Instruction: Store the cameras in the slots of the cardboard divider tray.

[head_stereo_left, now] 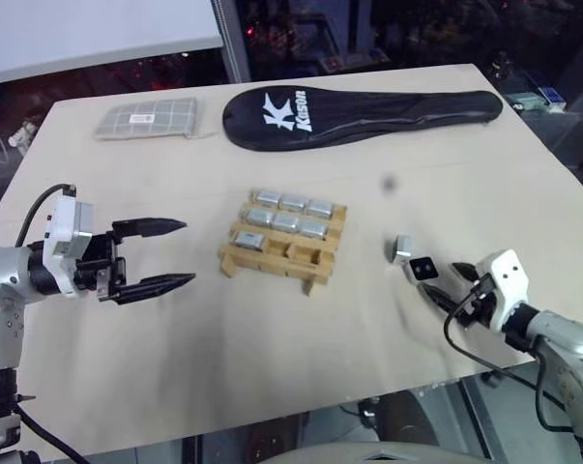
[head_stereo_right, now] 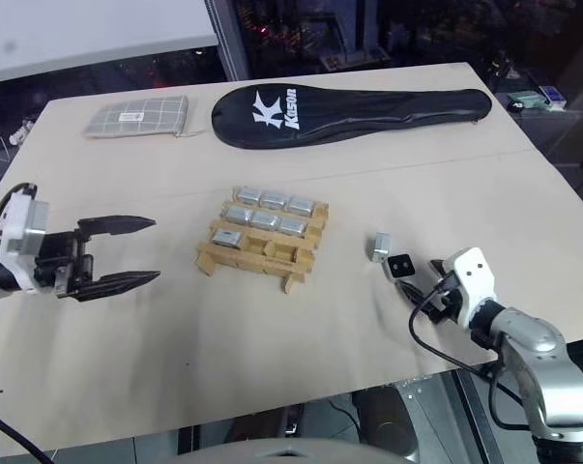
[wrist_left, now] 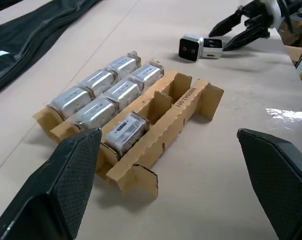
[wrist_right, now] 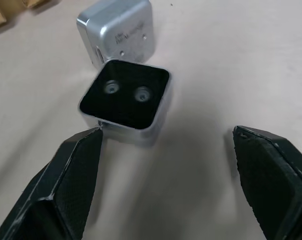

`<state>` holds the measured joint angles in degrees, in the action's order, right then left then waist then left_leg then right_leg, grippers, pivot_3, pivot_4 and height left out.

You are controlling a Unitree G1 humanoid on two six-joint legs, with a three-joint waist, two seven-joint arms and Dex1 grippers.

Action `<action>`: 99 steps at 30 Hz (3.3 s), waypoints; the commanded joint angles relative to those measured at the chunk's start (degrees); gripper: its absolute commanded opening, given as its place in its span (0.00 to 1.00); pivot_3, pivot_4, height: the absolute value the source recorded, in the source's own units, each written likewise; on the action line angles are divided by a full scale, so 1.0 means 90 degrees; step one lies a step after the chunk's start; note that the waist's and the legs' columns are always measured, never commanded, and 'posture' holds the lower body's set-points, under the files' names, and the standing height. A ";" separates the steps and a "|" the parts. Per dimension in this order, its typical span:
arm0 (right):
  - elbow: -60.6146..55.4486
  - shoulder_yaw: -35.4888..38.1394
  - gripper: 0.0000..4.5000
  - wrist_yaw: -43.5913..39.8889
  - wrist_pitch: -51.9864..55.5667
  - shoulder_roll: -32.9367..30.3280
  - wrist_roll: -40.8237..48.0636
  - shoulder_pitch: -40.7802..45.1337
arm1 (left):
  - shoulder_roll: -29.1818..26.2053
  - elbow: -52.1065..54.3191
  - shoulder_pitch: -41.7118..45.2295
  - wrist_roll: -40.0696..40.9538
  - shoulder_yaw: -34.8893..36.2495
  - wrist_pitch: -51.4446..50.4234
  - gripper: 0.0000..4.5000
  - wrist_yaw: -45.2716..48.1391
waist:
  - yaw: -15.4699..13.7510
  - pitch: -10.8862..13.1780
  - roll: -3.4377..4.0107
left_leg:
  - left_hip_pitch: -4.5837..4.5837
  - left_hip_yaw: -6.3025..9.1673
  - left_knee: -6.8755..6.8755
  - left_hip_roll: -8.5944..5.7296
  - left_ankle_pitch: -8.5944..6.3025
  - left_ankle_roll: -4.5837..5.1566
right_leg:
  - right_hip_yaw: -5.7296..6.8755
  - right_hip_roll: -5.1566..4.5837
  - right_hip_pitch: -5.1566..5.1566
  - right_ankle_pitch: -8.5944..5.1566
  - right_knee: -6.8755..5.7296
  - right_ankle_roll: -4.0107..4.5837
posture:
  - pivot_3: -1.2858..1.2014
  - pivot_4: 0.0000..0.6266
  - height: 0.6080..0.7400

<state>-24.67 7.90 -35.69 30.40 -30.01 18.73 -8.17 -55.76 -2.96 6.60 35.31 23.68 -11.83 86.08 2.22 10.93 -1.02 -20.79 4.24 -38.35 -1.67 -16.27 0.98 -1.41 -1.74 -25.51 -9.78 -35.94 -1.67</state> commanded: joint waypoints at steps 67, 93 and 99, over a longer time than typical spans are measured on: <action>0.4733 -0.3434 0.44 0.0370 -0.9019 0.0816 -0.4563 0.5981 | 0.1291 0.1216 0.2665 0.1402 -0.1974 -0.4107 1.00 -0.1967 | 0.0015 -0.0031 -0.0044 | -0.0005 0.0005 -0.0004 -0.0006 0.0019 -0.0032 | -0.0016 0.0013 -0.0016 0.0040 -0.0008 0.0045 | 0.52 0.24 1.00; 0.1278 -0.1966 0.99 -0.1721 -0.3788 -0.1086 0.0243 0.3698 | 0.1281 -0.0824 0.3639 -0.0470 -0.2732 -0.1335 0.16 -0.0382 | -0.0168 -0.0030 -0.0042 | -0.0018 0.0008 -0.0009 -0.0010 0.0004 -0.0005 | 0.0001 0.0004 -0.0011 0.0040 0.0001 0.0046 | 0.52 0.24 1.00; -0.0022 -0.0202 0.99 -0.1634 -0.1162 -0.2214 0.2491 0.2277 | 0.1494 -0.1831 0.4034 -0.0732 -0.2701 -0.0327 0.16 0.0486 | -0.0163 -0.0030 -0.0042 | -0.0023 -0.0003 -0.0012 -0.0009 0.0001 0.0003 | -0.0003 -0.0001 -0.0012 0.0039 0.0005 0.0043 | 0.52 0.24 1.00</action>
<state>-21.16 1.25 -49.45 15.28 -48.19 35.45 13.72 -41.88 -18.44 41.72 28.50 -1.68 -16.92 87.70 0.75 10.65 -1.40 -21.01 4.23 -38.47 -1.74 -16.26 1.01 -1.42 -1.72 -25.61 -9.43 -35.90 -1.28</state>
